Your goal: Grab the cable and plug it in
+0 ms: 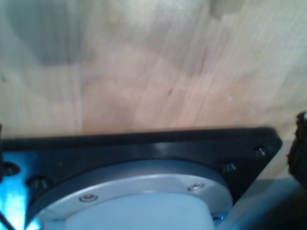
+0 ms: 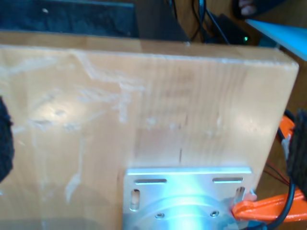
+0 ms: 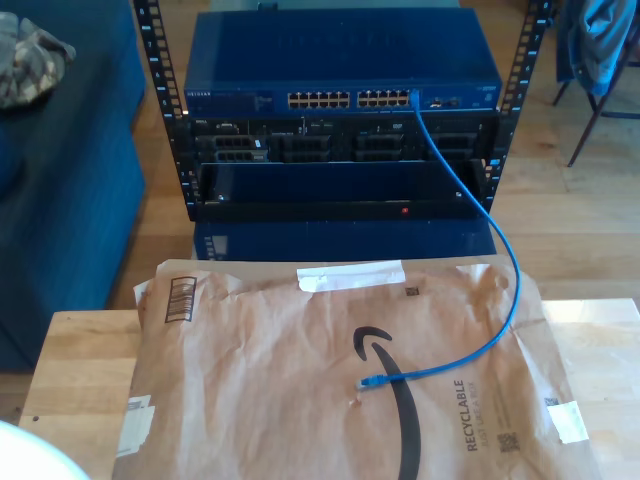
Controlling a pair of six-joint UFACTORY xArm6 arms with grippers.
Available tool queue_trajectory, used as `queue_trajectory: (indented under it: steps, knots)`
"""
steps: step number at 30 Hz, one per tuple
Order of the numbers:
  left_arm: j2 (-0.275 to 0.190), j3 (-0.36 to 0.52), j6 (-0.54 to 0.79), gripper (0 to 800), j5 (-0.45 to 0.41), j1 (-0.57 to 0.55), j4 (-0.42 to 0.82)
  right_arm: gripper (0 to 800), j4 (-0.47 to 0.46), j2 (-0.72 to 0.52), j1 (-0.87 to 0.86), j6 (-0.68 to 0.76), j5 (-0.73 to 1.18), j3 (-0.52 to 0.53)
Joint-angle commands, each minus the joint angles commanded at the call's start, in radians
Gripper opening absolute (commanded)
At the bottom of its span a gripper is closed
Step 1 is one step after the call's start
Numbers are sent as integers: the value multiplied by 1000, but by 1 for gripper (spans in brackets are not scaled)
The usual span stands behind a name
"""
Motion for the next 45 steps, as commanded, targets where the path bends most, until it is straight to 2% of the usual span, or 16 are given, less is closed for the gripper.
queue_trajectory:
  steps: [8, 14, 25, 45]
  knots:
    - [0, 0, 0, 800, 0, 0, -2, 796, 0, -11, -44, -37, -94, 133]
    - [0, 0, 0, 800, 0, 0, -2, 796, -2, -41, -43, -48, -161, 210]
    - [0, 0, 0, 800, 0, 0, -2, 796, 3, -20, -75, -51, -345, 333]
    - [0, 0, 0, 800, 0, 0, -2, 797, 2, -20, -86, -51, -364, 338]
